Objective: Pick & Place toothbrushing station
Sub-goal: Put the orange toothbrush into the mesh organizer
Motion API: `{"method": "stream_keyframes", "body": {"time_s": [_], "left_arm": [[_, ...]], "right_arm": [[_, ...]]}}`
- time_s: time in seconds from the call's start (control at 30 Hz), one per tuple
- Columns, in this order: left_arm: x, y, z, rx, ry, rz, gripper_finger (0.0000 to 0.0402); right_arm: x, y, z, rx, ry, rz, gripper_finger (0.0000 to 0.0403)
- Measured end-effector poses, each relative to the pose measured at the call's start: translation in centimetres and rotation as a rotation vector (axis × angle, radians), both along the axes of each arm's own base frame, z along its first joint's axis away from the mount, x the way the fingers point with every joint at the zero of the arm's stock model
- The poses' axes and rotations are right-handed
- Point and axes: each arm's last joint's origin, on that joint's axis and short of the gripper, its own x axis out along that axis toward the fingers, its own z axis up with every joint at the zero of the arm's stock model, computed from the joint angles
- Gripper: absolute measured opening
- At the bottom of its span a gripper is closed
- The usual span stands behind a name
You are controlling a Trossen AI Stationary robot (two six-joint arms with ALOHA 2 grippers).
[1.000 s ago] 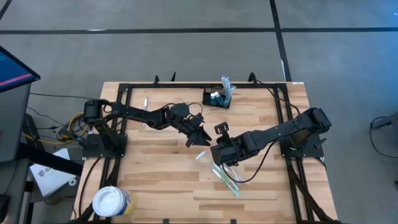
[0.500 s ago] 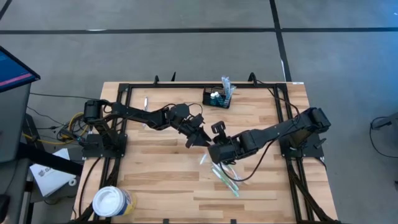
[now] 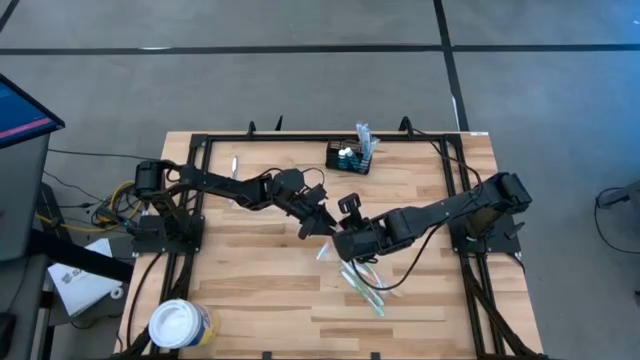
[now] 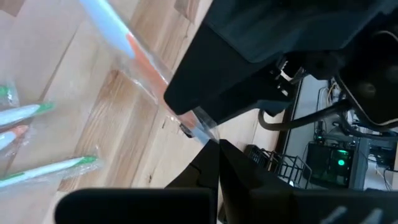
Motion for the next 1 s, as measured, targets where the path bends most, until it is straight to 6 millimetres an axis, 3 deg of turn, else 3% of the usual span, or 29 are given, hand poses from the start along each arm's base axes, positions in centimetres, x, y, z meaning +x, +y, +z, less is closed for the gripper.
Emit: {"method": "stream_keyframes", "body": {"time_s": [0.57, 0.7, 1.0], "left_arm": [[0.08, 0.17, 0.04, 0.026, -0.007, 0.056, 0.0207], [0.10, 0.24, 0.03, 0.053, -0.015, 0.069, 0.0166], [0.09, 0.40, 0.02, 0.114, -0.038, 0.060, 0.0023]], "right_arm": [[0.29, -0.26, 0.18, -0.029, -0.041, -0.028, 0.0000], [0.29, -0.26, 0.18, -0.028, -0.040, -0.027, 0.0000], [0.37, -0.15, 0.17, 0.006, -0.045, -0.018, 0.0000]]}}
